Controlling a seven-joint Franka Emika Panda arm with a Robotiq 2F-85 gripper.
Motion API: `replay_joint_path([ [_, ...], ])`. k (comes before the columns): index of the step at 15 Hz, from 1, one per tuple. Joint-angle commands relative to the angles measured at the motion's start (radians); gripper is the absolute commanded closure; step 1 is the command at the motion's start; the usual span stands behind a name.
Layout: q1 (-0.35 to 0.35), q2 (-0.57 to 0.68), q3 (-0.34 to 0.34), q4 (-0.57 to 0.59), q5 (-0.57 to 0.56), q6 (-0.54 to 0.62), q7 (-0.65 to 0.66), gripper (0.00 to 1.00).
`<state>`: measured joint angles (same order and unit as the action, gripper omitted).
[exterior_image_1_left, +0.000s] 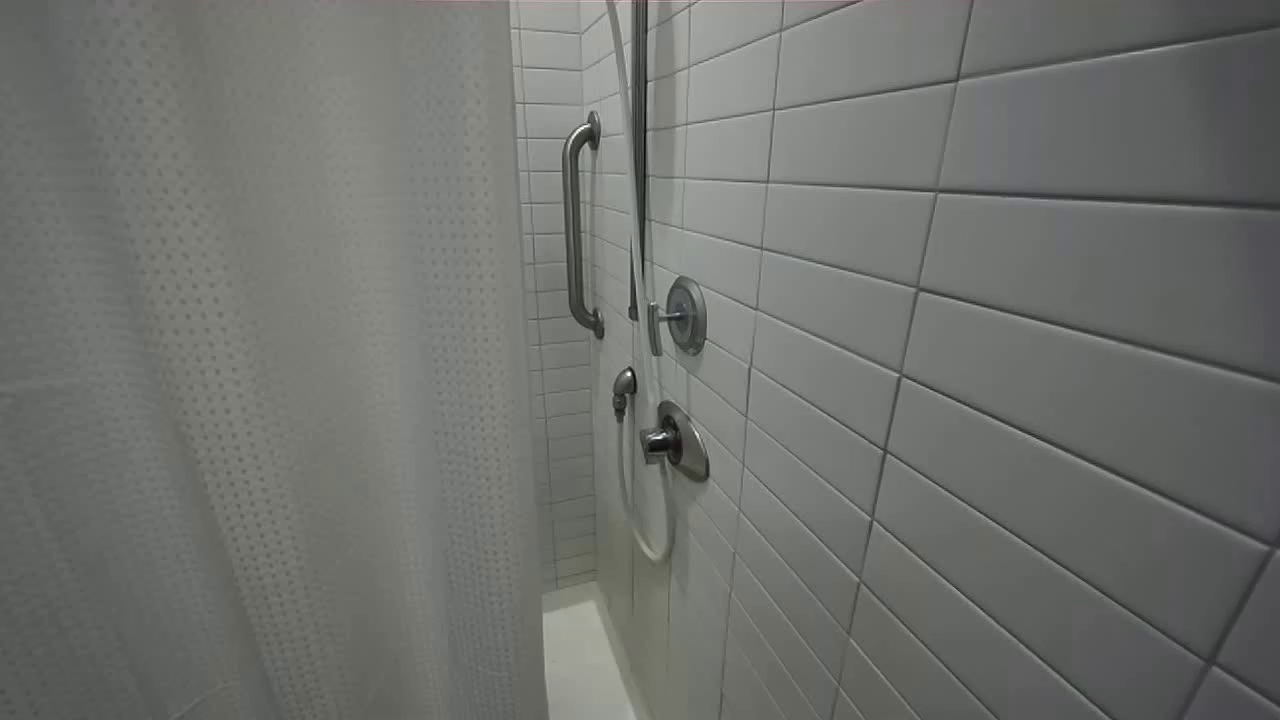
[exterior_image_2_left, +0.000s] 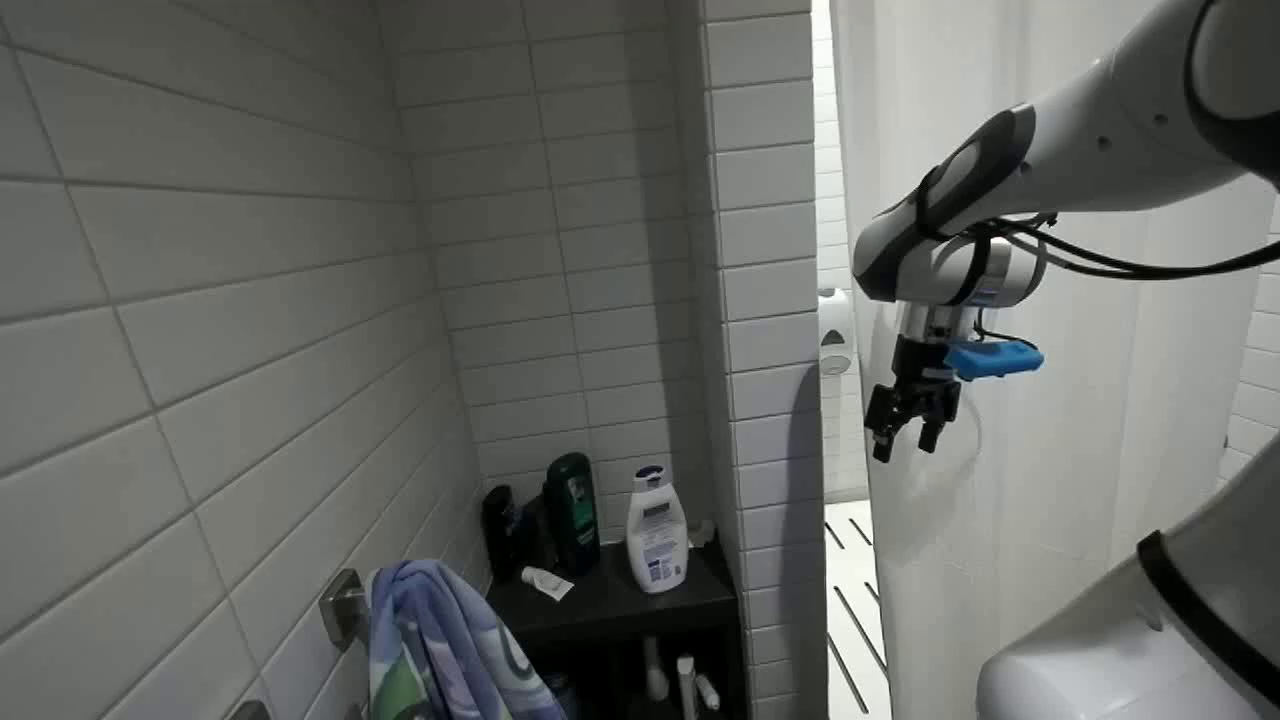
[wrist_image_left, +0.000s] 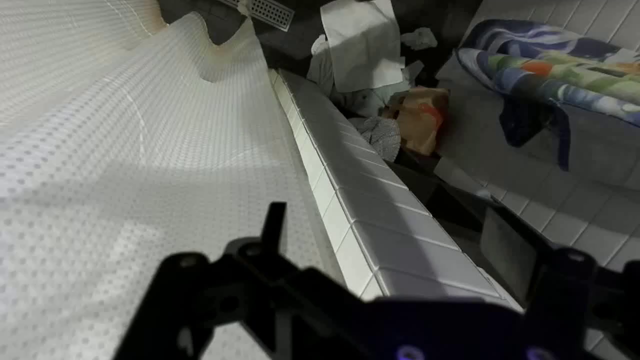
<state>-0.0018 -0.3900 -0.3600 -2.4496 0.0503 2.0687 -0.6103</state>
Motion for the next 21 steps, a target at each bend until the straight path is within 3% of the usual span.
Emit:
replay_joint_path([
  [1, -0.033, 0.005, 0.031, 0.001, 0.014, -0.002, -0.011, 0.00],
  [18, -0.033, 0.005, 0.031, 0.001, 0.014, -0.002, -0.011, 0.00],
  [21, -0.047, -0.013, 0.052, -0.012, -0.034, 0.028, -0.019, 0.00],
])
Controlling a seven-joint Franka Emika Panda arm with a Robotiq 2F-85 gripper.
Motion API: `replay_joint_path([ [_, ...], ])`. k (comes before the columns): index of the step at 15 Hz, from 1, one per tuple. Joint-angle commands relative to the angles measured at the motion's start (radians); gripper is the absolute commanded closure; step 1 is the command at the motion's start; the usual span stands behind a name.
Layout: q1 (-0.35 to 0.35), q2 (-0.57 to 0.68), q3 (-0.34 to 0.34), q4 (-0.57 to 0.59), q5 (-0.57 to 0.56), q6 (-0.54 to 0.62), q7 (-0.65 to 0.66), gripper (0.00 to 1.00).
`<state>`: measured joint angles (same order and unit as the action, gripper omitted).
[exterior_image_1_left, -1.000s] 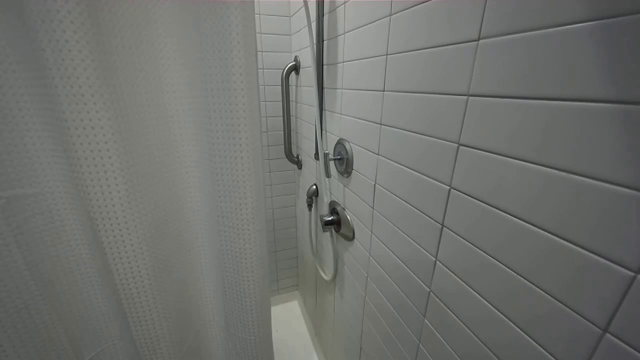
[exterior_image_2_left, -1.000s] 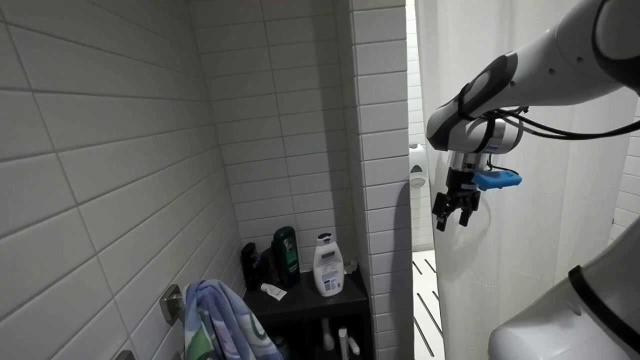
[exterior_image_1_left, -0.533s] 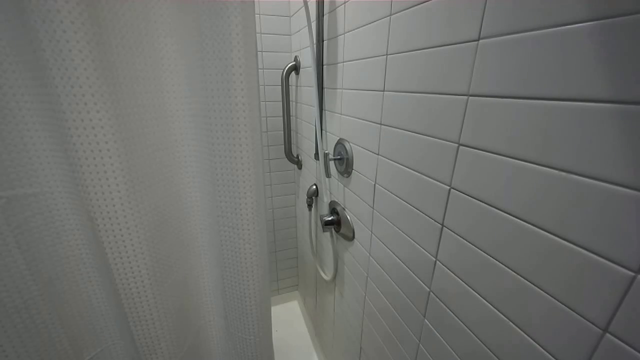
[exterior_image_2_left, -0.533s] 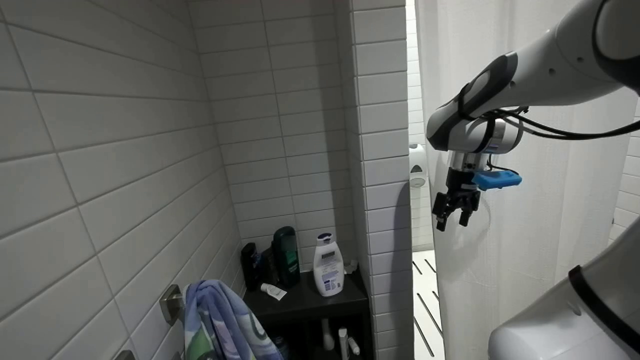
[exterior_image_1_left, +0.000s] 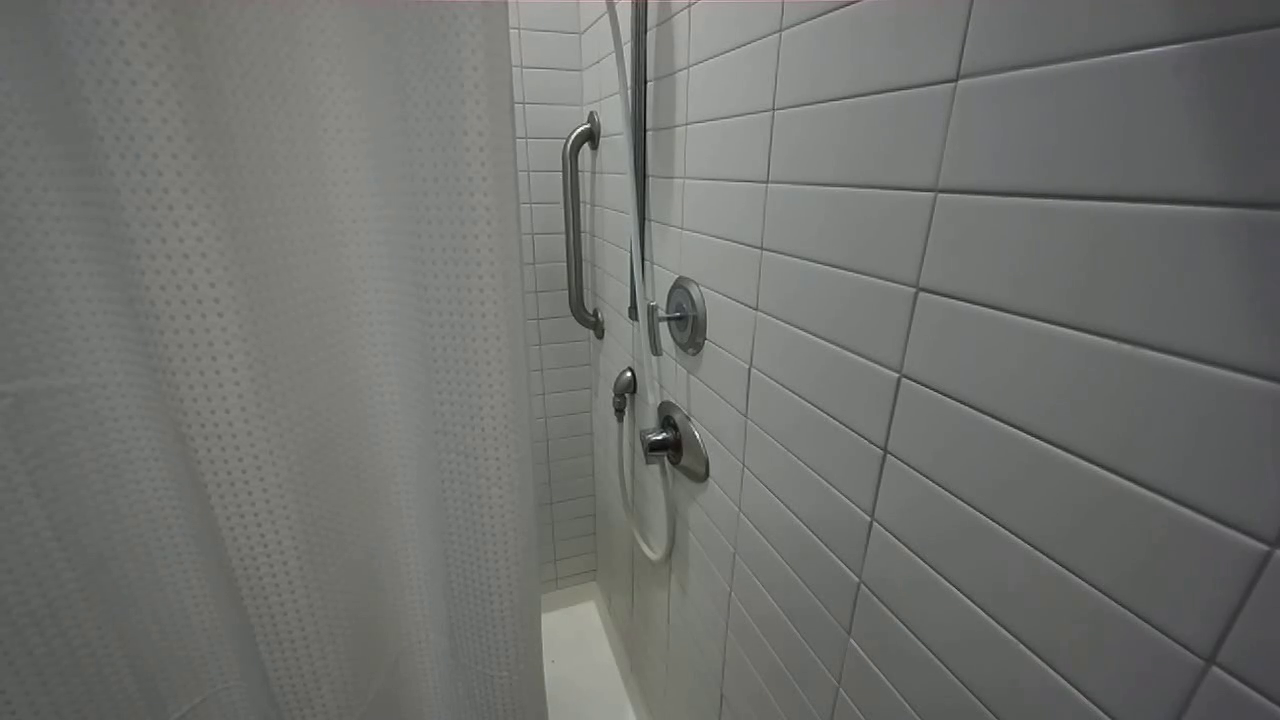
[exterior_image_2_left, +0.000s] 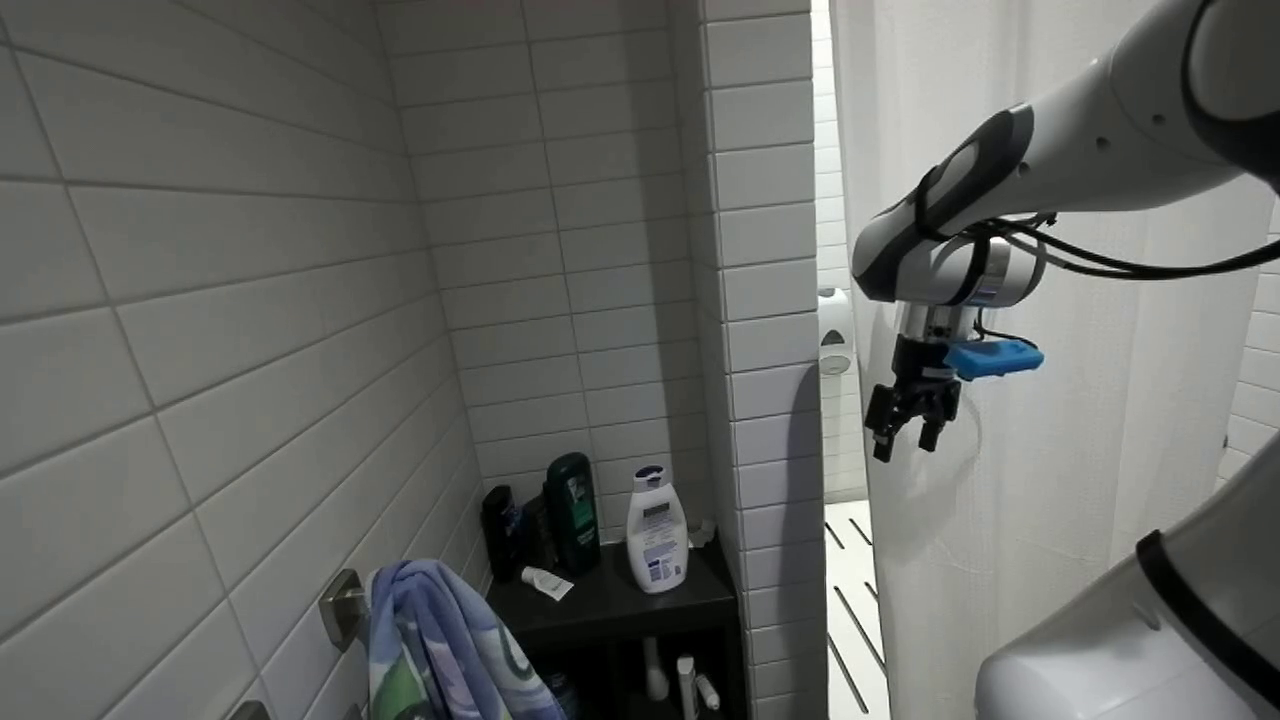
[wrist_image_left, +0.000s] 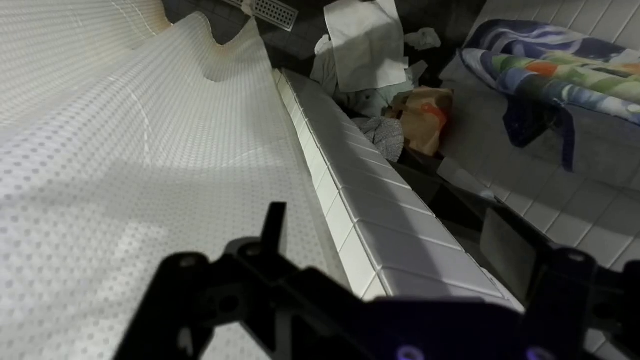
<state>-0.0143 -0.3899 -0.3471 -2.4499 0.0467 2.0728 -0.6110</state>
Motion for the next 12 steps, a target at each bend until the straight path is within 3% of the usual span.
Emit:
replay_joint_path([
  [1, -0.044, -0.024, 0.051, -0.018, -0.063, 0.033, -0.024, 0.00],
  [8, -0.093, -0.140, 0.101, -0.101, -0.281, 0.061, -0.036, 0.00],
  [12, -0.095, -0.247, 0.099, -0.165, -0.400, 0.008, -0.159, 0.00],
])
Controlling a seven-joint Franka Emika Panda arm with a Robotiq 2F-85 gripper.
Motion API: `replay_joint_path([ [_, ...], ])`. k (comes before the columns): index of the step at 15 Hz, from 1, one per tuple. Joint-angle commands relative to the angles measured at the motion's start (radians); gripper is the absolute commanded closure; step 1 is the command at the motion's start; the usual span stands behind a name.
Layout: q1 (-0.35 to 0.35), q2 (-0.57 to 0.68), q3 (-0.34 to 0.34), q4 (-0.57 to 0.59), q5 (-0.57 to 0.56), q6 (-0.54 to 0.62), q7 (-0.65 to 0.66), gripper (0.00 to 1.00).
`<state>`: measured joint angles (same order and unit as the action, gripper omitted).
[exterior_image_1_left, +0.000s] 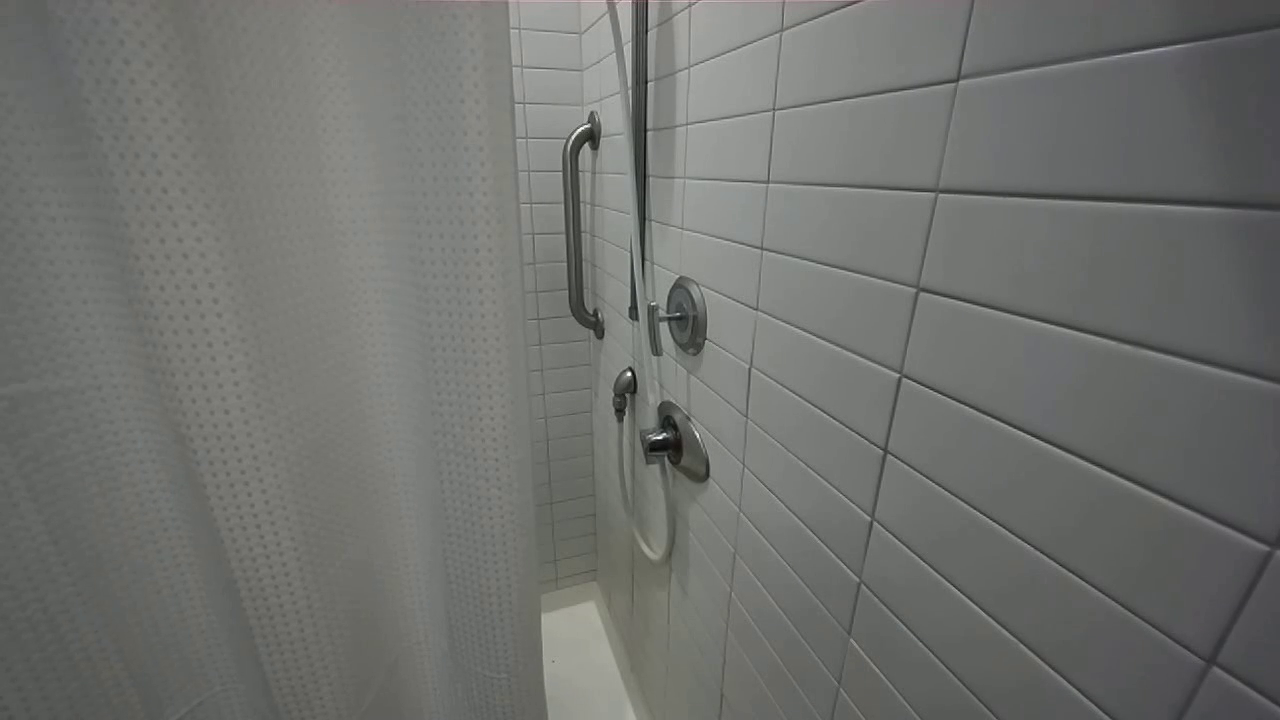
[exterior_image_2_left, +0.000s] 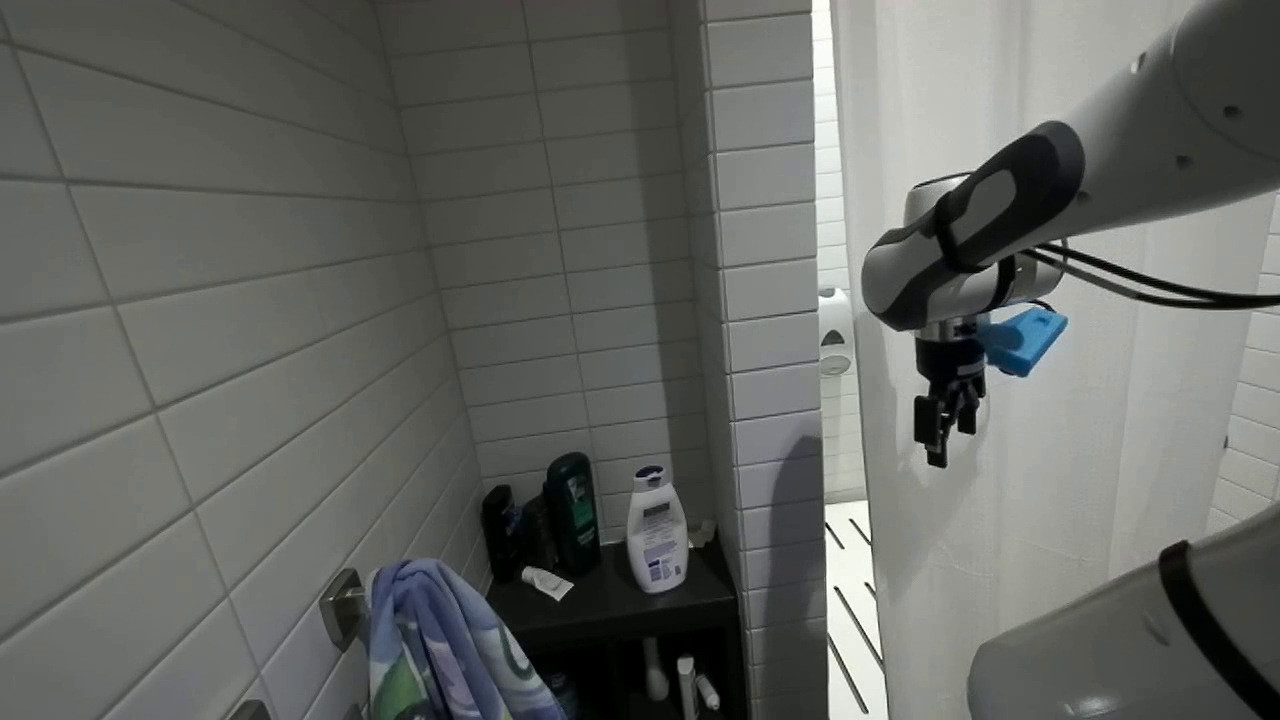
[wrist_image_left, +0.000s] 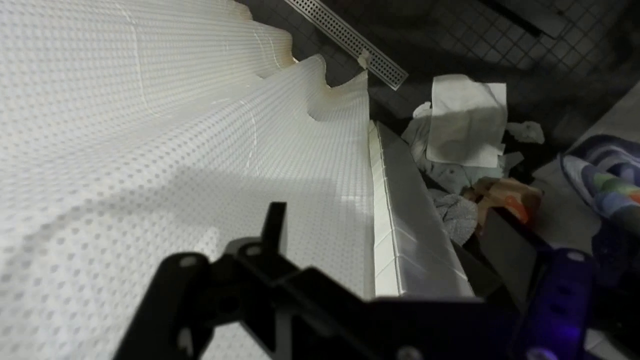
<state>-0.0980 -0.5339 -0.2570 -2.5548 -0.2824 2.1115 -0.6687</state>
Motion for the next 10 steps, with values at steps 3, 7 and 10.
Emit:
replay_joint_path([
  [3, 0.001, -0.170, 0.006, -0.090, -0.121, -0.102, -0.232, 0.00],
  [7, 0.016, -0.226, 0.023, -0.109, -0.184, -0.180, -0.385, 0.00],
  [10, 0.037, -0.249, 0.041, -0.111, -0.228, -0.216, -0.491, 0.00],
])
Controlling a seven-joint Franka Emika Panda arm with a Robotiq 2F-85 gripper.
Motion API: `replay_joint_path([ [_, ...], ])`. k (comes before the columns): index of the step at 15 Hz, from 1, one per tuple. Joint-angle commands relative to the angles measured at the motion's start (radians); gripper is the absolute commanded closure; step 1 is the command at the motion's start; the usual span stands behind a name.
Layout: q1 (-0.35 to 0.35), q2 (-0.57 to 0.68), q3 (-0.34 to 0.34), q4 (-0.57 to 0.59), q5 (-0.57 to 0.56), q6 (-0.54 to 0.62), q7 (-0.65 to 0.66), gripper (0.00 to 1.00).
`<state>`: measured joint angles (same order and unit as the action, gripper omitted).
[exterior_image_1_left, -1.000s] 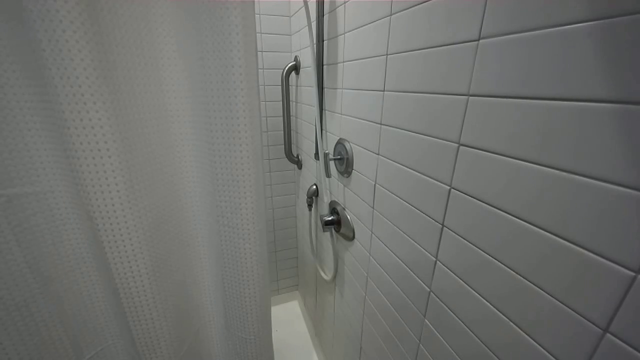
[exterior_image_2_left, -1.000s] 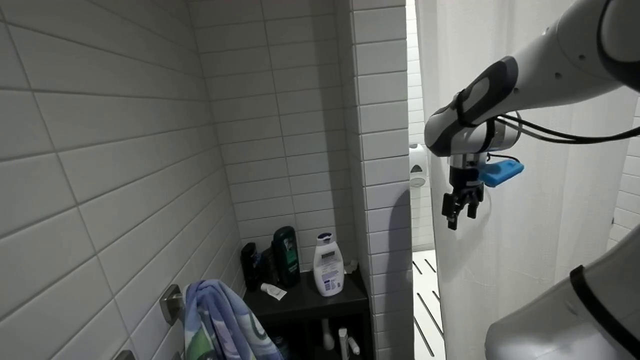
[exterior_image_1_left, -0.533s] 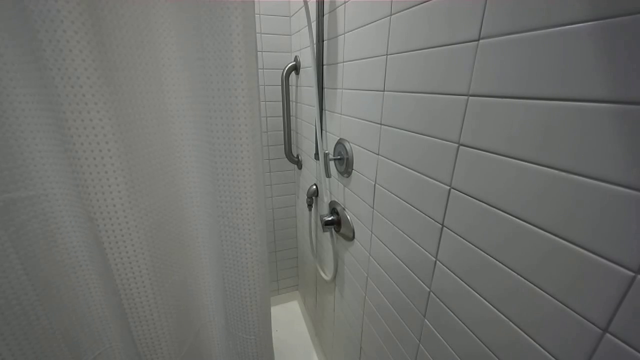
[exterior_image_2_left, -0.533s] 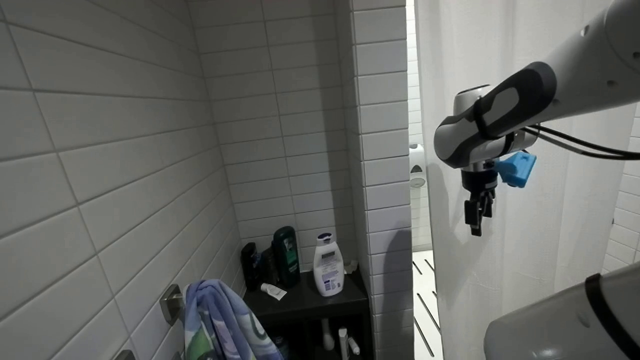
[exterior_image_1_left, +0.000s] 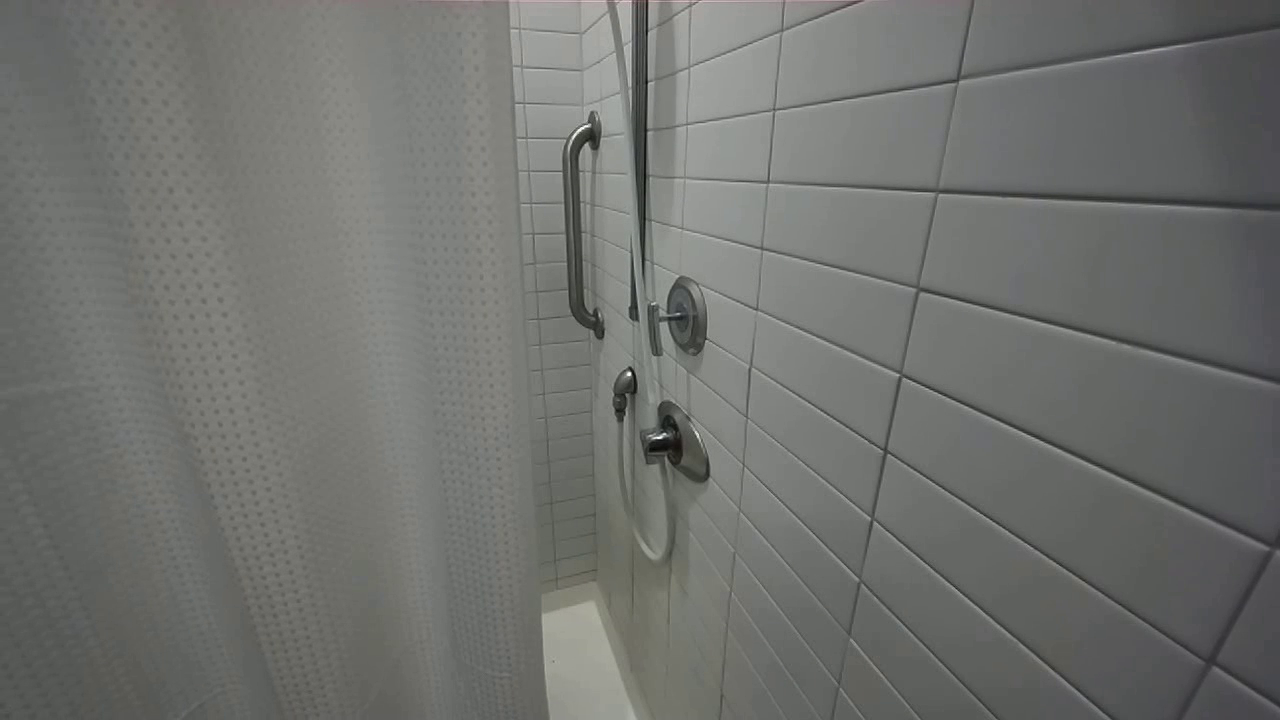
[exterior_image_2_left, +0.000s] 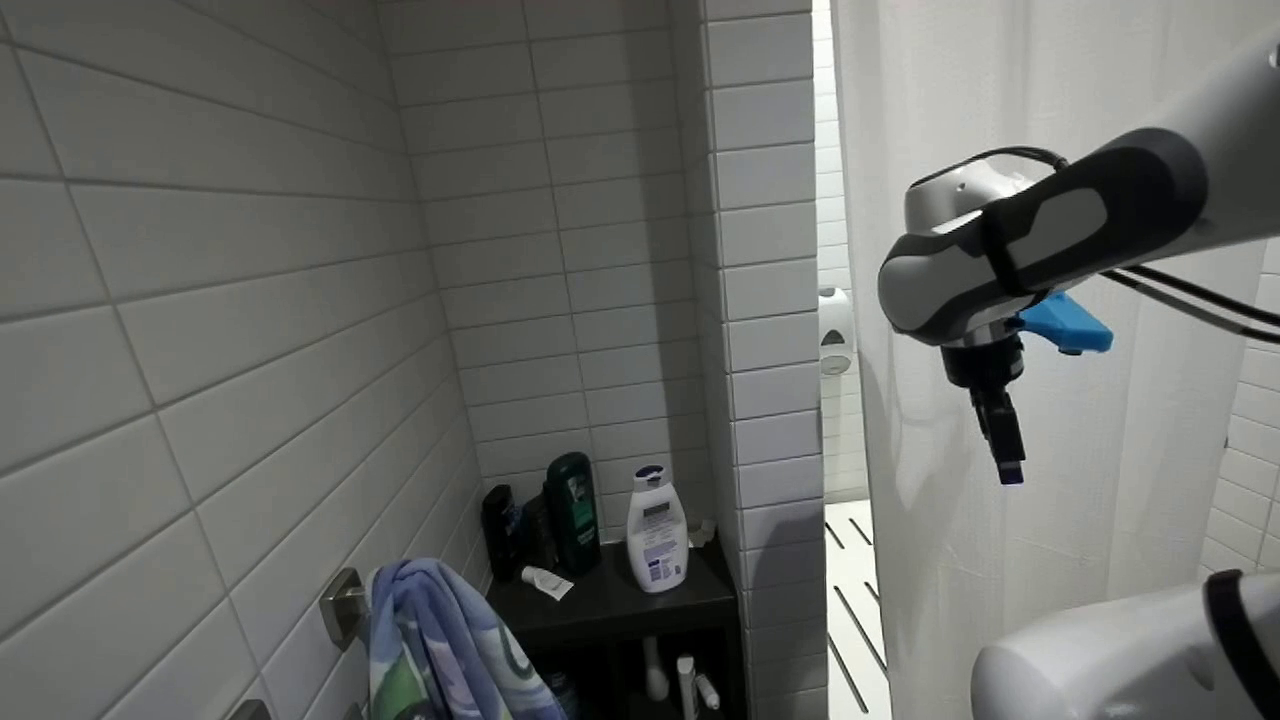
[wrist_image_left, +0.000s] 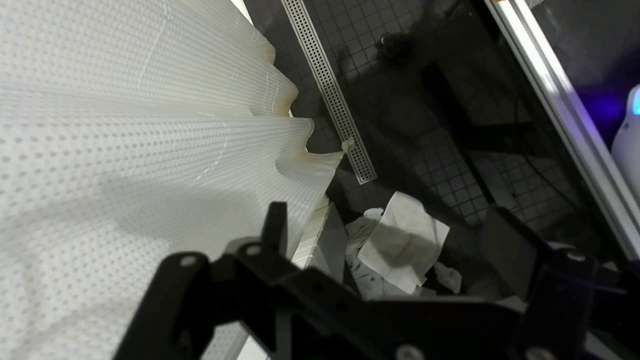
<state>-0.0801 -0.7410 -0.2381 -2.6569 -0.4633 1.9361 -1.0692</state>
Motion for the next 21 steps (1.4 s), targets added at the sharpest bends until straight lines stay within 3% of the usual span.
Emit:
replay_joint_path([
  [1, 0.026, -0.040, 0.032, -0.004, -0.064, -0.052, -0.120, 0.00],
  [5, 0.042, -0.032, 0.084, -0.007, -0.182, -0.056, -0.182, 0.00],
  [6, 0.042, -0.025, 0.052, 0.000, -0.133, -0.052, -0.153, 0.00],
  [21, 0.083, -0.043, 0.094, -0.001, -0.211, -0.024, -0.196, 0.00],
])
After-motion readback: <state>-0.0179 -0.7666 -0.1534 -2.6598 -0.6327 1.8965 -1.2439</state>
